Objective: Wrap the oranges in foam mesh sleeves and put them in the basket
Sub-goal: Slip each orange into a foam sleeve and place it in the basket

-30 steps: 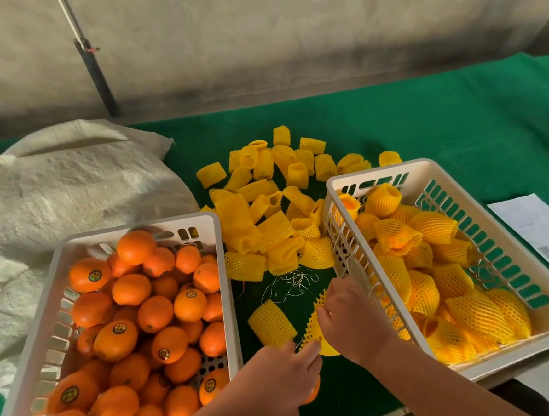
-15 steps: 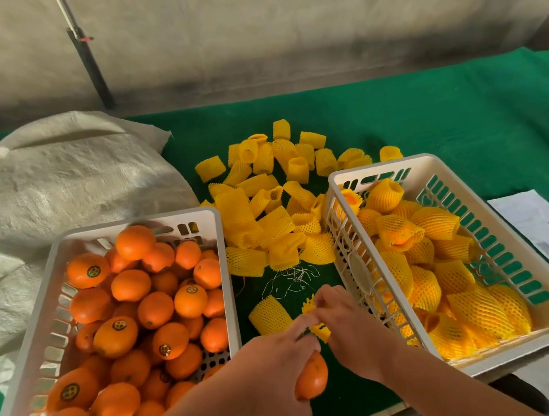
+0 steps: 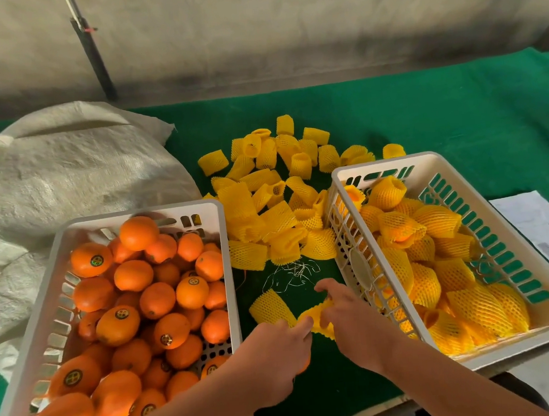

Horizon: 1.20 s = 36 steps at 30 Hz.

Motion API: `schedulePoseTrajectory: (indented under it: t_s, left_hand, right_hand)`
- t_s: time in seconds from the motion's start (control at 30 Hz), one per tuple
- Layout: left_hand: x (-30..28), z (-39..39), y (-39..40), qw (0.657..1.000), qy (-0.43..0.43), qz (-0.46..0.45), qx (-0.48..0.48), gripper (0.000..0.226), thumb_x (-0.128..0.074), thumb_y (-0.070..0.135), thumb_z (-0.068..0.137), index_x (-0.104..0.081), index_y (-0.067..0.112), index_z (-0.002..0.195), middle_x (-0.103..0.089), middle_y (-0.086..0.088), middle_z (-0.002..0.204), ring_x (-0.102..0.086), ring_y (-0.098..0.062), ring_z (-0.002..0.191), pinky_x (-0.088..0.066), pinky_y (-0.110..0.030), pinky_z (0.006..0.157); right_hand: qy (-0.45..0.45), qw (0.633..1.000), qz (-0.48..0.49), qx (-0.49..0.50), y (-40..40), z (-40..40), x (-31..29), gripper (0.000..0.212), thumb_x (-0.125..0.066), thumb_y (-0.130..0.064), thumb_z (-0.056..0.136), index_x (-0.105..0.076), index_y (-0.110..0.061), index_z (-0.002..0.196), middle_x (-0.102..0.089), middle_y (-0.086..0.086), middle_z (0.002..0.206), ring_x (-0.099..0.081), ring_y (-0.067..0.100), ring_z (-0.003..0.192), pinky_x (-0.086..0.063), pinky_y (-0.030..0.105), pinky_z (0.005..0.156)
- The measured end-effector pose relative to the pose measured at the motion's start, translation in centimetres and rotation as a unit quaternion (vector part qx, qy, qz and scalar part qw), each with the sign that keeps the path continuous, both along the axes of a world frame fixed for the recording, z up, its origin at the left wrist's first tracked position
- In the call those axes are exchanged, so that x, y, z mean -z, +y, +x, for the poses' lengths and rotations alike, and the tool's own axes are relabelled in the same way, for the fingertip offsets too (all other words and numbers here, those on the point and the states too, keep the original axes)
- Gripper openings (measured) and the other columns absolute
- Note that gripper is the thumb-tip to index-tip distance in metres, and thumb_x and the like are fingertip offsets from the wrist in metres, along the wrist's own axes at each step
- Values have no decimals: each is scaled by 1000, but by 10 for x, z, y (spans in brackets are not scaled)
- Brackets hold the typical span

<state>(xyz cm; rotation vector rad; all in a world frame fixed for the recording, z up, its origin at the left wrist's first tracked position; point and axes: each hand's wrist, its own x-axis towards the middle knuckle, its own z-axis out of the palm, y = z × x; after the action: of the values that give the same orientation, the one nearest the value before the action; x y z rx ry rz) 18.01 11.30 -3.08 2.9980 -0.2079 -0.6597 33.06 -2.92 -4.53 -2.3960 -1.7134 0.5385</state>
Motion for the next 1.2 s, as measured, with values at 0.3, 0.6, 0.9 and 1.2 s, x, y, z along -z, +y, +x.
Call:
schedulePoseTrajectory:
  t_s: [0.3,0.6,0.9,1.2]
  left_hand:
    - [10,-9,-4,999,28,33,30,61,-74,17,90,-44,2,141,-24,-15,144,-40,-20,67,-30,-31,48]
    - [-7,-8,37,937,124,-248,-211,72,-77,63,69,-47,47,132,-35,18,149,-49,-13,118,-47,-25,80]
    - [-21,-5,29,612,45,-584,-531,61,-83,49,76,-58,31,128,-70,-8,115,-76,-23,91,-60,-28,72]
    - [-4,-3,-17,717,-105,-464,-510,64,-73,70,68,-38,60,122,-47,29,113,-63,-9,95,-57,-17,63]
  right_hand:
    - [29,988,7,149,4,-2,3,27,-65,-31,99,-66,-25,125,-50,-11,117,-55,7,95,-45,16,82]
    - [32,993,-39,102,9,-12,5,54,-71,-7,85,-43,-31,124,-24,-7,119,-48,7,66,-31,16,50]
    - [76,989,15,125,10,-18,9,57,-77,-17,83,-43,-37,124,-24,-9,137,-54,6,72,-43,15,54]
    - [136,980,61,136,10,-27,5,78,-88,-34,82,-39,-31,144,-22,-11,144,-52,6,100,-39,-1,72]
